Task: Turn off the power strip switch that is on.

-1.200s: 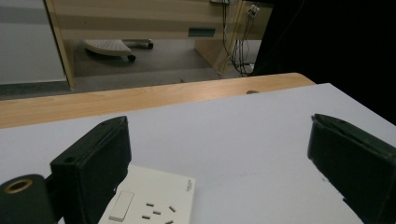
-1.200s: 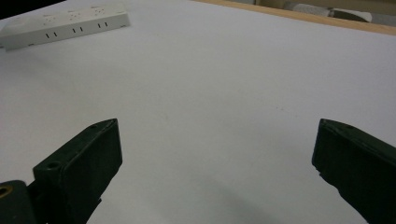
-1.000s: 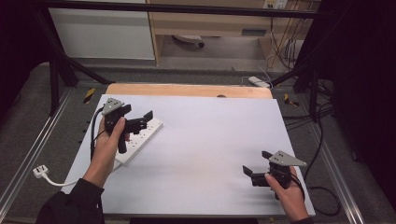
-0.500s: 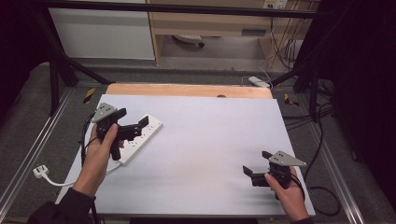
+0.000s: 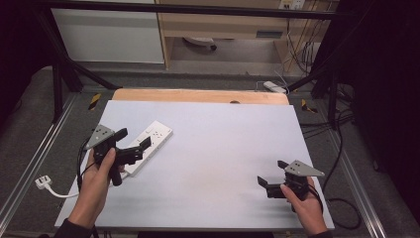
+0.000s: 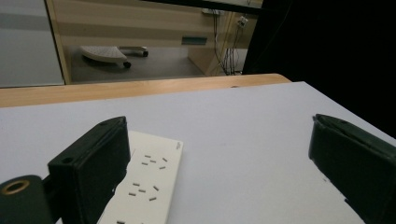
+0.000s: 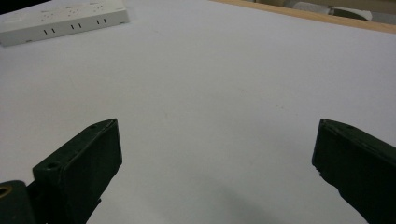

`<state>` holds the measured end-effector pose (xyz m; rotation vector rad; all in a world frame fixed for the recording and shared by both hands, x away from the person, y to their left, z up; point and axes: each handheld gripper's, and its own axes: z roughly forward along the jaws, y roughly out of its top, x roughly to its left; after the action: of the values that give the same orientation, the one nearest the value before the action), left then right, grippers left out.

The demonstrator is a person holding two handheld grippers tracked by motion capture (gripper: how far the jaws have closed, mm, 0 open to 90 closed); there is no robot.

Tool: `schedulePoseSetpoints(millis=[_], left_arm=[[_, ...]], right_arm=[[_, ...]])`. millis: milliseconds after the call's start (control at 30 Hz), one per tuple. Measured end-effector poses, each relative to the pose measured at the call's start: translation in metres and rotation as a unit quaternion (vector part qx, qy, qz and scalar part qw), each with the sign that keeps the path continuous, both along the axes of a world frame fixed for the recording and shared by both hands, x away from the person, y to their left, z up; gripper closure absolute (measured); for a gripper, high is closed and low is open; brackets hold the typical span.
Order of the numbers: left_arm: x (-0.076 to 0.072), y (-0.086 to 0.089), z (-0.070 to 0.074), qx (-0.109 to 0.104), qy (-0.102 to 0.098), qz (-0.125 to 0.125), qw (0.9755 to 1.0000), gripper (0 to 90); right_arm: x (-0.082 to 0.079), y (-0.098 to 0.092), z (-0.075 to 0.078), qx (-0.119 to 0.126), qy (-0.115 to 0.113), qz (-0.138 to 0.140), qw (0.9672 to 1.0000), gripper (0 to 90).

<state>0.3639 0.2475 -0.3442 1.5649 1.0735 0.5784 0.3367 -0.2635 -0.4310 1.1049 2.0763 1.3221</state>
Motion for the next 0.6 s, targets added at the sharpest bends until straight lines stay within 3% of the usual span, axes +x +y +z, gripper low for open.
schedulePoseSetpoints(millis=[233, 600], left_arm=[[-0.011, 0.001, -0.014, 0.017, 0.001, -0.007, 0.9998, 5.3], [-0.029, 0.004, -0.043, 0.021, 0.018, -0.007, 0.9996, 5.4]], right_arm=[[0.000, -0.001, 0.000, 0.000, -0.003, 0.000, 1.0000, 2.0], [0.000, 0.000, 0.000, -0.001, 0.000, -0.002, 1.0000, 2.0]])
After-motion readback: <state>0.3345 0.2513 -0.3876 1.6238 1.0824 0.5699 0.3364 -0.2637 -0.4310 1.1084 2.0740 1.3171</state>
